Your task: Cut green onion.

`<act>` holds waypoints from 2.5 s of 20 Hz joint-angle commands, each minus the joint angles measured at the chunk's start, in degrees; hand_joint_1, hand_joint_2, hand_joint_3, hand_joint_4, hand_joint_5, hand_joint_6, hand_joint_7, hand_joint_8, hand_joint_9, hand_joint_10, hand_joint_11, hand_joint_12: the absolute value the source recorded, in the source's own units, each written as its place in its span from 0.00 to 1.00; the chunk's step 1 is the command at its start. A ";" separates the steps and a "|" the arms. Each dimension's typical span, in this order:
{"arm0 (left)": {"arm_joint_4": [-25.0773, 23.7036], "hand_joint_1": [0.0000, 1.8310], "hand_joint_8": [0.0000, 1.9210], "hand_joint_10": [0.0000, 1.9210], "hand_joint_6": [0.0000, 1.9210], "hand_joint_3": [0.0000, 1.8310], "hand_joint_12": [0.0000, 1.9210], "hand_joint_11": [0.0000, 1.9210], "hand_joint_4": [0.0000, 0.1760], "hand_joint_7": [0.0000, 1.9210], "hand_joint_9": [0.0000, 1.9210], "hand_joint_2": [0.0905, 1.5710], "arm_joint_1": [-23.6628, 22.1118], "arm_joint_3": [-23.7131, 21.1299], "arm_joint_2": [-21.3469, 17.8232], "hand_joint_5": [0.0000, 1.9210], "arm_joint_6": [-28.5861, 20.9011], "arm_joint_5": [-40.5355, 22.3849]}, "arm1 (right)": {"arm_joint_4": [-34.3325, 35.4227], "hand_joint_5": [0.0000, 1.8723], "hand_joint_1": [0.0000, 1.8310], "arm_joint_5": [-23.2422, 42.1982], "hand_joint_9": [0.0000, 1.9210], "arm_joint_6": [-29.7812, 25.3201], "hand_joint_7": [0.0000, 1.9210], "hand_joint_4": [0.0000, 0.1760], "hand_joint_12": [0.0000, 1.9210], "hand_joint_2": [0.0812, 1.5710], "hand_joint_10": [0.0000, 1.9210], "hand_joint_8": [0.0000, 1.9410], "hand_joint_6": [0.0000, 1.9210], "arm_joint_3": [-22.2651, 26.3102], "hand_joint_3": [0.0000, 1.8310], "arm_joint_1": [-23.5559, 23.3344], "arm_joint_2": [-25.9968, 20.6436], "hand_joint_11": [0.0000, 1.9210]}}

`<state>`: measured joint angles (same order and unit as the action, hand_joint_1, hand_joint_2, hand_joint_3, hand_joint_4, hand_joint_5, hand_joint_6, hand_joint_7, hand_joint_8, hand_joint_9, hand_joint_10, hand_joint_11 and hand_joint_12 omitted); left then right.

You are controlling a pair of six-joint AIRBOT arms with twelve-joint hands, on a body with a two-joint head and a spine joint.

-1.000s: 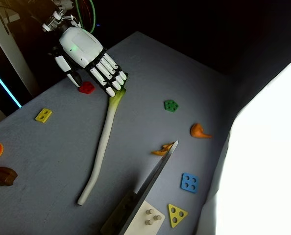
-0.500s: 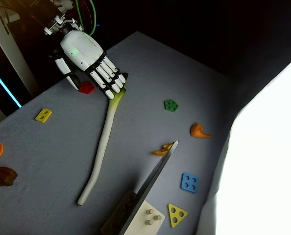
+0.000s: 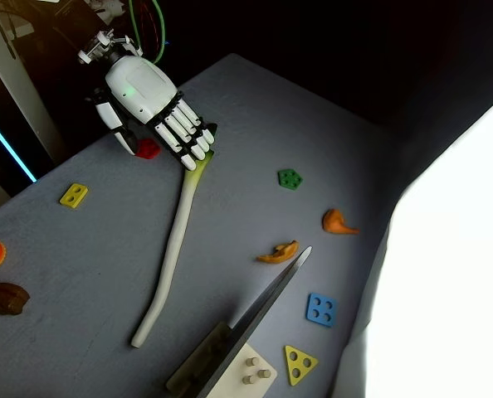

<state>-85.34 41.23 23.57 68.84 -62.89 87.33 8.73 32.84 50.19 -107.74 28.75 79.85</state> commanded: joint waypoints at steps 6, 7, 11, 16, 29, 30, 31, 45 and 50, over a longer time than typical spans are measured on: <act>-5.07 0.39 0.00 0.01 0.00 0.00 0.00 0.00 0.33 0.02 0.02 0.78 -0.20 0.30 0.18 0.01 0.08 3.38 | 0.08 0.78 0.88 10.07 0.83 0.61 0.81 1.00 1.00 0.44 1.00 1.00 1.00 -0.61 0.48 -0.47 -0.51 0.88; -5.08 0.38 0.00 0.01 0.00 0.00 0.00 0.00 0.34 0.02 0.02 0.78 -0.20 0.31 0.18 0.01 0.08 3.38 | 0.08 0.78 0.88 10.76 0.83 0.61 0.81 1.00 1.00 0.43 1.00 1.00 1.00 -0.61 0.48 -0.47 -0.51 0.88; -5.10 0.40 0.00 0.01 0.00 0.00 0.00 0.00 0.34 0.03 0.02 0.77 -0.20 0.53 0.22 0.01 0.07 3.36 | 0.09 0.79 0.87 15.36 0.83 0.60 0.82 1.00 1.00 0.42 1.00 1.00 1.00 -0.61 0.50 -0.69 -0.57 0.87; -5.42 0.39 0.00 0.00 0.00 0.00 0.00 0.00 0.36 0.01 0.02 0.78 -0.11 1.80 1.09 0.00 0.06 1.66 | -0.03 0.79 0.88 17.06 0.83 0.61 0.82 1.00 1.00 0.41 1.00 1.00 1.00 -0.60 0.52 -2.08 -0.91 0.88; -4.34 0.39 0.00 0.00 0.00 0.00 0.00 0.00 0.28 0.02 0.00 0.78 1.16 4.41 2.19 0.02 0.03 -0.06 | 1.27 0.74 0.87 14.96 0.83 6.61 0.81 1.00 1.00 0.42 1.00 1.00 1.00 23.20 0.50 -10.02 -15.84 0.87; -4.04 0.39 0.00 0.00 0.00 0.00 0.01 0.01 0.28 0.02 0.01 0.78 1.17 4.46 2.28 0.02 0.03 -0.06 | 2.69 0.73 0.87 15.04 0.82 8.78 0.80 1.00 1.00 0.45 1.00 1.00 1.00 25.30 0.47 -10.18 -16.76 0.86; -3.69 0.38 0.00 0.00 0.00 0.00 0.01 0.01 0.26 0.02 0.01 0.79 1.25 4.50 2.36 0.02 0.03 -0.07 | 5.94 0.73 0.88 15.96 0.82 12.60 0.80 1.00 1.00 0.45 1.00 1.00 1.00 28.84 0.45 -10.34 -18.13 0.86; -0.49 0.00 0.00 0.00 0.00 0.01 0.00 0.00 0.00 0.00 0.00 0.88 2.49 4.82 2.78 0.00 -0.89 -1.75 | 35.83 0.72 0.87 48.19 0.83 52.48 0.81 1.00 1.00 0.48 1.00 1.00 1.00 59.53 0.41 -3.26 -20.74 0.87; 0.92 0.00 0.00 0.00 0.00 0.00 0.00 0.00 0.00 0.00 0.00 0.87 3.15 4.44 2.79 0.00 -0.90 -2.89 | 39.64 0.72 0.86 49.62 0.83 49.83 0.81 1.00 1.00 0.46 1.00 1.00 1.00 59.16 0.43 0.00 -17.35 0.86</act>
<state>-82.81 44.47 28.05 71.33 -63.88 82.67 54.28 76.42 100.99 -48.56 29.58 63.20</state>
